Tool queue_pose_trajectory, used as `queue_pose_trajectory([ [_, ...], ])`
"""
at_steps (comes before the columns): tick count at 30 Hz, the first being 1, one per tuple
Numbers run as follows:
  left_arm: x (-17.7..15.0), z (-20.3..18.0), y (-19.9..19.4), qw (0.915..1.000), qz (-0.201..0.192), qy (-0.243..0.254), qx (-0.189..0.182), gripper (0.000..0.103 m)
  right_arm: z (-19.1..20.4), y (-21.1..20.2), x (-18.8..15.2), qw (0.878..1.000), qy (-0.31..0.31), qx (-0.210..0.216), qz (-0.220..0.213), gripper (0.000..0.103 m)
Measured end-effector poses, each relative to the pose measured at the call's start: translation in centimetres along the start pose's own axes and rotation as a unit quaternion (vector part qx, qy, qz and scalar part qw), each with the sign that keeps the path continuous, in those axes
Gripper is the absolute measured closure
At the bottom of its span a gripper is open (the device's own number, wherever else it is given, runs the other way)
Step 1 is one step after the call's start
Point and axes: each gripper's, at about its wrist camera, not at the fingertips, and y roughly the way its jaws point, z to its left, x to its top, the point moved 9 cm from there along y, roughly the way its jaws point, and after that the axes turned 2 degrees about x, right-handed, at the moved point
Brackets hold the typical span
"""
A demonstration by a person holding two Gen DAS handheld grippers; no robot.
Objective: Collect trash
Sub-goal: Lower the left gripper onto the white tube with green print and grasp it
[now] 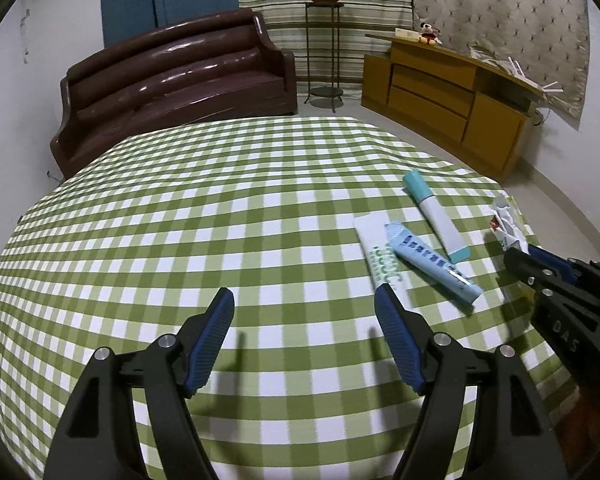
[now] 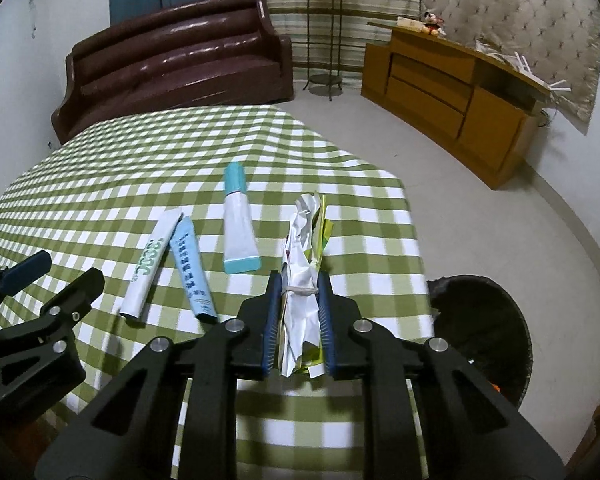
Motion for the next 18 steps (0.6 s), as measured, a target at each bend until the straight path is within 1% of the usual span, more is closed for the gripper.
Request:
queue_pose_trajectory([
  [6,0.5,-1.7,0.7,0.9999,0.003,0.011,-0.005,0.032,-2.1,-0.9,-0.5,1.000,0.018,-0.005,-0.005,0.085],
  [9,0.4,-2.6,2.1,0.9995,0.023,0.019,-0.007,0.032,-2.8,-1.1,-0.8,1.000,0.026,-0.004,-0.007,0.085],
  [13,0.9,-3.0,3.0,0.9990,0.040,0.013,-0.015,0.032,-3.3,-1.4,-1.0,0.999,0.032,-0.001,-0.010,0.085],
  [16,1.1,-3.4,3.6,0.9983,0.050,0.019,-0.023,0.038,-3.4,-1.4,-1.1,0.999,0.033,0.001,-0.010,0.085],
  [18,1.1,-3.8,3.6,0.9981,0.051,0.024,-0.027,0.045,-3.4,-1.4,-1.1,0.999,0.033,0.001,-0.010,0.085],
])
